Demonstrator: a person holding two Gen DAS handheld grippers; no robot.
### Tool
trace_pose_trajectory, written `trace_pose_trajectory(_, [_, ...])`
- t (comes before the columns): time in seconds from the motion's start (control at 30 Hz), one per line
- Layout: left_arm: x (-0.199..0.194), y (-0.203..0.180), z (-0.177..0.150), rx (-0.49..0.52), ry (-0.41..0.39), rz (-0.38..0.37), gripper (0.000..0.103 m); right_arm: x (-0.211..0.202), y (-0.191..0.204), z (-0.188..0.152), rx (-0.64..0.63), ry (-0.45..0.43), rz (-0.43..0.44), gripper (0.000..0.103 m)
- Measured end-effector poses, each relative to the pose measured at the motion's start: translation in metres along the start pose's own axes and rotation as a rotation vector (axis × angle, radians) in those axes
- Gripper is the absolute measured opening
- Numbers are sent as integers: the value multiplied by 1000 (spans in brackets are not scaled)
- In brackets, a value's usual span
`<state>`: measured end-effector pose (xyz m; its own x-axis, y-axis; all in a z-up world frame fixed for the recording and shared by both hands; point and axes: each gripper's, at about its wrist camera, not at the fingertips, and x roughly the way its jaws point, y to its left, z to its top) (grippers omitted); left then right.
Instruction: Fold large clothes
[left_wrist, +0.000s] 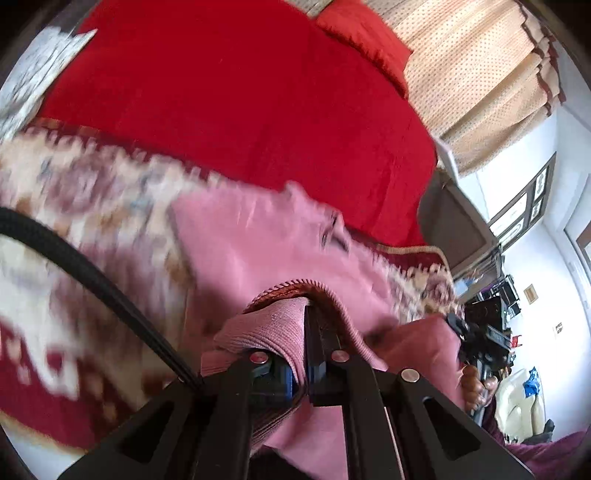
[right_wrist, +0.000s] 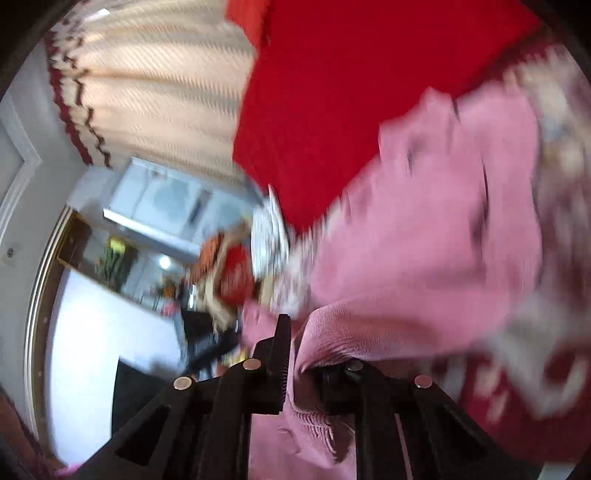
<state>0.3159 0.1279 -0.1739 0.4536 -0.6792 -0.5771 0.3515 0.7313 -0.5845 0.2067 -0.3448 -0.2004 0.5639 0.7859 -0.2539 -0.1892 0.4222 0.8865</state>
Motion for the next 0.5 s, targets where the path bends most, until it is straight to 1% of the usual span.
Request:
trace_pose_trajectory(0.03, [4,0,18,-8,-24,17,5,0,-2,24,3,-66,-12,14])
trace_pose_trajectory(0.07, [11,4,41,-31,-45,48,5,0,-8,41,25,-112,-9,14])
trace_pose_trajectory(0.1, [20,8,57,-46,-49,79,8,3,-24,68,79,-179,-16,14])
trace_pose_trajectory(0.13, [35,17,76,-71,-37,130,10,3,-39,83,123,-216,-37,14])
trace_pose_trajectory(0.17, [47,25,84,-96,-21,148,10,5,-56,95,175,-247,-59,16])
trace_pose_trajectory(0.2, [64,39,91,-143,15,159,10,8,-75,107,241,-270,-65,17])
trace_pose_trajectory(0.23, [78,49,92,-182,46,177,10,8,-99,116,321,-291,-71,19])
trace_pose_trajectory(0.27, [93,60,89,-219,81,221,10,4,-123,118,413,-311,-105,21])
trace_pose_trajectory(0.3, [102,66,84,-231,99,240,10,-1,-136,116,463,-328,-116,29])
trace_pose_trajectory(0.33, [111,72,76,-240,111,247,10,-10,-149,111,499,-347,-108,47])
trace_pose_trajectory(0.37, [113,76,69,-247,107,260,10,-16,-155,104,492,-354,-109,68])
trace_pose_trajectory(0.4, [112,78,62,-253,82,271,12,-23,-154,101,457,-363,-128,70])
trace_pose_trajectory(0.43, [109,79,59,-259,58,256,13,-20,-144,100,415,-369,-146,70])
trace_pose_trajectory(0.47, [106,80,57,-268,36,232,15,-21,-137,99,370,-364,-157,70])
trace_pose_trajectory(0.5, [99,81,56,-291,7,193,21,-22,-128,101,324,-347,-165,70])
